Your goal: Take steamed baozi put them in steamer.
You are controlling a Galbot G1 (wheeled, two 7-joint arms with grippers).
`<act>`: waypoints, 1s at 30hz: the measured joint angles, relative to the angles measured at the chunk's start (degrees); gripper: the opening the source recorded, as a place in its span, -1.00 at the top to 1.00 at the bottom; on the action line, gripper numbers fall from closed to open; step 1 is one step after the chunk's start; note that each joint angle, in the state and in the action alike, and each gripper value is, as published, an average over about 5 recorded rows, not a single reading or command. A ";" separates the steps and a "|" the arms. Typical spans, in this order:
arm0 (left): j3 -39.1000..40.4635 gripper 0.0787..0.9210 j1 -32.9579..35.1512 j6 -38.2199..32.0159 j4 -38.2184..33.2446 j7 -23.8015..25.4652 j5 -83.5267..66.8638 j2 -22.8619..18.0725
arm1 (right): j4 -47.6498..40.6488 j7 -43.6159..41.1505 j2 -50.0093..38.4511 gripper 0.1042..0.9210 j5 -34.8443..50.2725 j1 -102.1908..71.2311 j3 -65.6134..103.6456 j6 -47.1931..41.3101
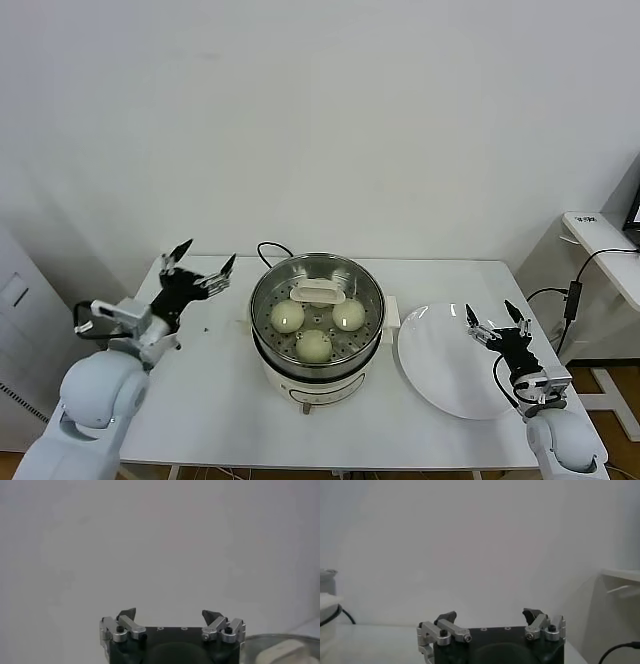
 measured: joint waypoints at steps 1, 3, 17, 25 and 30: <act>-0.60 -0.77 0.60 -0.48 0.88 -0.12 -0.69 0.05 | 0.13 0.15 0.00 -0.76 -0.09 -0.05 -0.08 -0.18; -1.54 -0.77 1.59 -1.49 2.67 -0.37 -1.81 0.28 | 0.44 0.53 -0.01 -0.76 -0.25 -0.22 -0.23 -0.56; -3.81 -0.77 4.41 -6.38 12.18 -1.37 -4.24 -0.89 | 1.41 2.23 0.76 -0.76 -0.70 -1.08 0.13 -1.36; -4.68 -0.77 5.08 -6.70 13.35 -1.34 -4.21 -2.30 | 1.92 2.69 1.79 -0.76 -1.62 -2.00 0.58 -1.89; -4.96 -0.77 5.68 -6.72 13.67 -1.08 -4.26 -2.45 | 2.15 2.90 2.00 -0.76 -1.84 -2.31 0.91 -2.86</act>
